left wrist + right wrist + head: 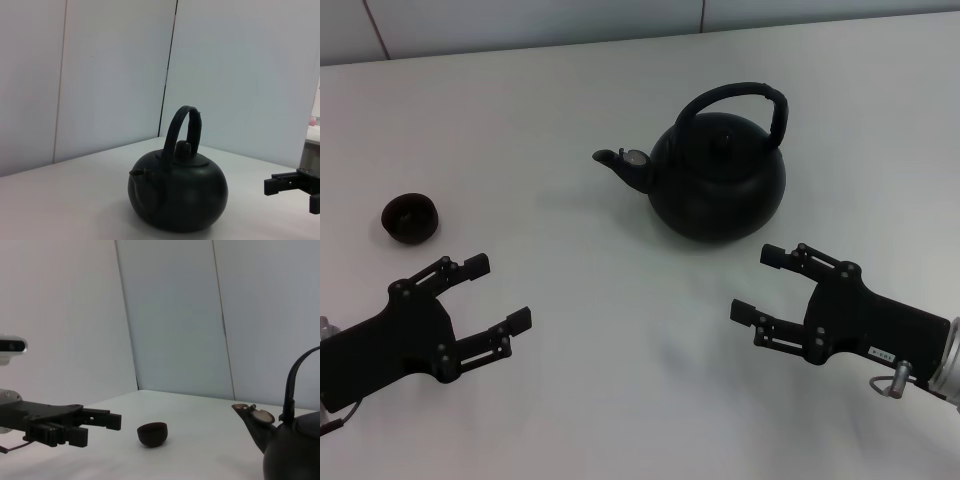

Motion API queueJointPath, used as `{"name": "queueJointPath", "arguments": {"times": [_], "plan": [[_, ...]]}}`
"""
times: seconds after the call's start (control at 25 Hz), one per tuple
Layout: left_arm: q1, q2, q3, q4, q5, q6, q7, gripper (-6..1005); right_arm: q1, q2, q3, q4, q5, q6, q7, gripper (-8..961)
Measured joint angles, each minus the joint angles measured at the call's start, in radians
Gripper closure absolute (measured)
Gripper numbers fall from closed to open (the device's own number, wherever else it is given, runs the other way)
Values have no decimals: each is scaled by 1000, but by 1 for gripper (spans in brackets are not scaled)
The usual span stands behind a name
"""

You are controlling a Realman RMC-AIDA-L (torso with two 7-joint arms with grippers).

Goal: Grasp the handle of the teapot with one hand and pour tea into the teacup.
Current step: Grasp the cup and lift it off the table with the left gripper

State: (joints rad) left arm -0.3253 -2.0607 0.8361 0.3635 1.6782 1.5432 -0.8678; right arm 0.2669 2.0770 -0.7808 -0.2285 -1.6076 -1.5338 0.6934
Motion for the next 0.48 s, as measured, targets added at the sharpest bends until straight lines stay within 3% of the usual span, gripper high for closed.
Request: {"name": "queueJointPath", "arguments": {"times": [0.48], "plan": [[-1, -1, -1, 0, 0, 0, 0, 151, 0, 0, 0, 0, 0, 0, 0, 134]]}}
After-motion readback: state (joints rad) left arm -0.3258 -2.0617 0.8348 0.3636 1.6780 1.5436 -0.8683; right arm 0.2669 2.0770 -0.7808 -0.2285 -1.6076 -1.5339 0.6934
